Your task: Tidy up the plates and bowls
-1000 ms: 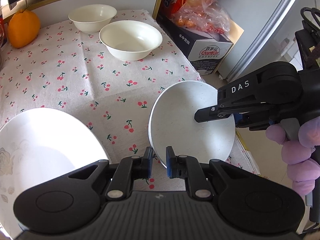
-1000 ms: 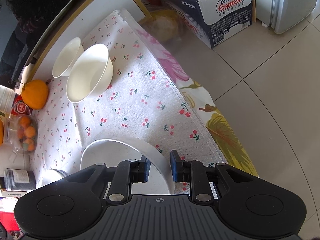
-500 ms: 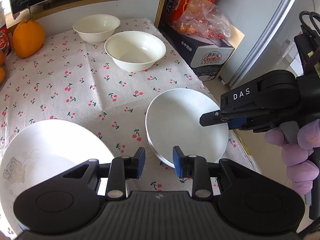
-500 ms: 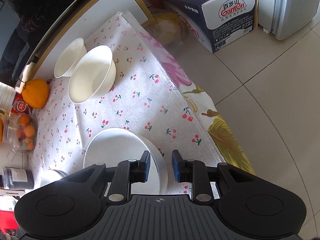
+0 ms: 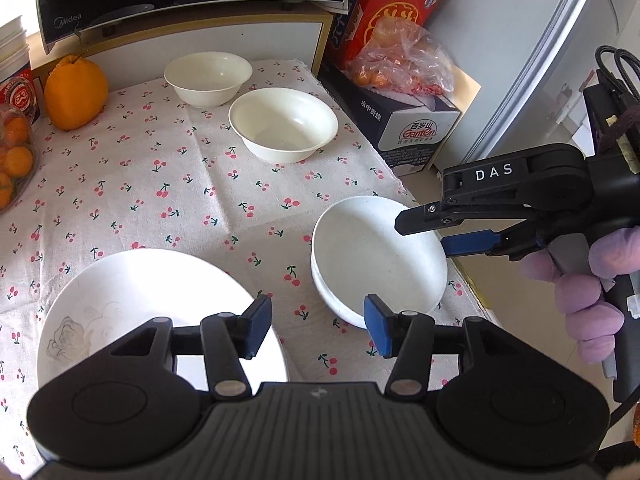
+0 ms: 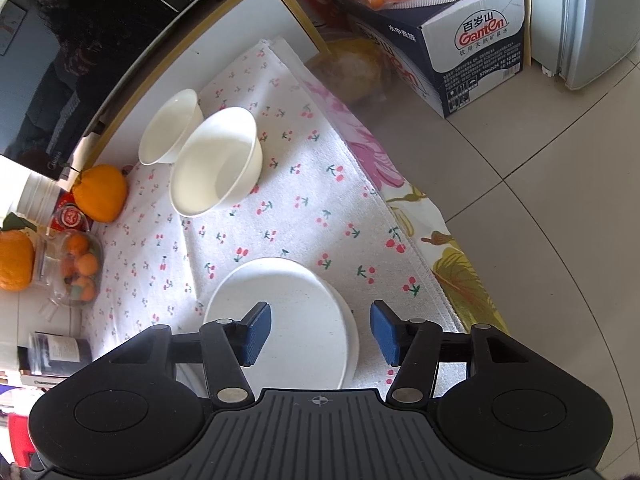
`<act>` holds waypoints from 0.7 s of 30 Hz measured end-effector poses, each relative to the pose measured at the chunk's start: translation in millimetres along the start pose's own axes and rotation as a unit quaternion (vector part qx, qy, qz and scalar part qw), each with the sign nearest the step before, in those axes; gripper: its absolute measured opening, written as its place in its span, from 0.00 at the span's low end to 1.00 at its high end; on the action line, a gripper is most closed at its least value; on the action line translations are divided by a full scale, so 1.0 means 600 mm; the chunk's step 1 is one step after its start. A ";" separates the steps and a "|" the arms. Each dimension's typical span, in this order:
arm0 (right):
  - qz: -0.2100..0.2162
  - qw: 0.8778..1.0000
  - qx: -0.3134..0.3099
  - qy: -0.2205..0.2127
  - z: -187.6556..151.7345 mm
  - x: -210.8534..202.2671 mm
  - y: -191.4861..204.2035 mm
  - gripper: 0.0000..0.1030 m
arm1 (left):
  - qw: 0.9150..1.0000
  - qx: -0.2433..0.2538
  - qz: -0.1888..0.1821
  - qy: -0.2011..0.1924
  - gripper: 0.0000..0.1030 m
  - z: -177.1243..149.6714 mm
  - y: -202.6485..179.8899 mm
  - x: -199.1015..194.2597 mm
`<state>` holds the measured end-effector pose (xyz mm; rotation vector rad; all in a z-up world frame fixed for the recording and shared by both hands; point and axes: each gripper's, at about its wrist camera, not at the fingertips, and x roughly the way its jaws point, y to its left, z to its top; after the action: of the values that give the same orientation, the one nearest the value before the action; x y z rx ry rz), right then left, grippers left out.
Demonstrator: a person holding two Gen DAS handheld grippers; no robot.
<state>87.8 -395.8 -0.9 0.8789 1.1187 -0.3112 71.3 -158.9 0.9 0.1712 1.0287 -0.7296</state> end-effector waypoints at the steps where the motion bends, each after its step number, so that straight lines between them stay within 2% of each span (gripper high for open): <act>1: 0.003 1.000 -0.001 -0.001 0.000 -0.002 0.002 0.56 | 1.000 -0.002 -0.002 -0.004 0.48 -0.001 0.003 -0.004; 4: 0.011 1.000 -0.008 -0.007 0.000 -0.010 0.011 0.56 | 1.000 -0.007 -0.009 -0.015 0.56 -0.001 0.008 -0.015; 8: 0.025 0.999 -0.010 -0.018 0.002 -0.014 0.021 0.66 | 0.999 -0.010 -0.002 -0.031 0.69 0.004 0.015 -0.029; 21: 0.073 0.996 0.002 -0.060 0.033 -0.007 0.057 0.75 | 0.997 -0.028 0.043 -0.063 0.89 0.061 0.051 -0.028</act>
<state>120.1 -389.4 21.5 0.9293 0.9381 -0.2421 111.7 -144.8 28.1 0.1192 0.9155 -0.6255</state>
